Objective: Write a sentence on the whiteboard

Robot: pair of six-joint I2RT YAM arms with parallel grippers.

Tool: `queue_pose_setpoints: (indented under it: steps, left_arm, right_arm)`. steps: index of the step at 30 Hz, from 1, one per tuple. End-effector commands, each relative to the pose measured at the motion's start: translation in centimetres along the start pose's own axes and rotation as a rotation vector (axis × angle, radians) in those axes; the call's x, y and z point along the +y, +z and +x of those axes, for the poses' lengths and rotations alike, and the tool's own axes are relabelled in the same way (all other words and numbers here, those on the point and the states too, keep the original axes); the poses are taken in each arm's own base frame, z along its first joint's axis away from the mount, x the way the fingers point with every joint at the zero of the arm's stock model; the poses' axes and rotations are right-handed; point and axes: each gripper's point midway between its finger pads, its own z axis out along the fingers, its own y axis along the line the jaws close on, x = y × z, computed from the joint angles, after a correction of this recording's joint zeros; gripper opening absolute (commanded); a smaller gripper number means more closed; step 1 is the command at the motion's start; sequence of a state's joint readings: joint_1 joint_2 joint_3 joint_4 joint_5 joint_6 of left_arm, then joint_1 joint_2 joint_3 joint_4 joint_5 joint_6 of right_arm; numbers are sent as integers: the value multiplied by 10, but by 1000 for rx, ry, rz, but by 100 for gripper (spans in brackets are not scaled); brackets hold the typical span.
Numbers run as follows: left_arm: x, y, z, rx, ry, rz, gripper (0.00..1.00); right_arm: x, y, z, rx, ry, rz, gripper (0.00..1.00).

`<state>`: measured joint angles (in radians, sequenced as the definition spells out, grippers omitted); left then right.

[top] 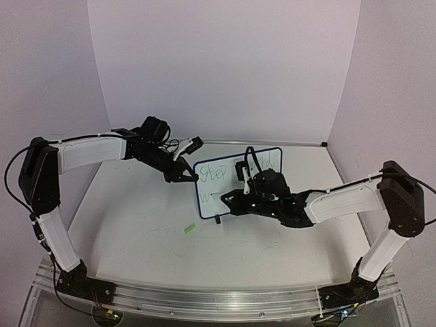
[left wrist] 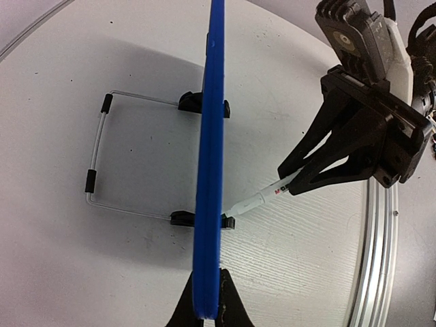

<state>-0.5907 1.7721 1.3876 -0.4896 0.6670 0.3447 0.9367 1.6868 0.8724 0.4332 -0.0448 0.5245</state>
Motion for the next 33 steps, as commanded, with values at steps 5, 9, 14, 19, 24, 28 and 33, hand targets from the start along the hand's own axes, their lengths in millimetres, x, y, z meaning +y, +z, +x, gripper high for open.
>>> queue_pose_setpoints:
  steps: [5,9,14,19,24,28,33]
  left_arm:
    - [2,8,9,55,5,-17,0]
    - [2,8,9,55,6,-17,0]
    - [2,8,9,55,6,-17,0]
    - [2,9,9,54,5,-15,0]
    - [1,9,9,53,4,-12,0]
    - [1,9,9,53,5,-12,0]
    - [2,9,9,53,3,-13,0]
  right_arm:
    - [-5,6,-1,-17,24,18,0]
    - [-13,7,11,9,31,33,0]
    - [-17,9,19,26,32,43,0]
    - [-12,8,15,21,22,24,0]
    - [5,0,7,11,-1,-52,0]
    - [14,-11,-3,-15,-12,-88,0]
    - [17,-17,-16,-53,-14,-86,0]
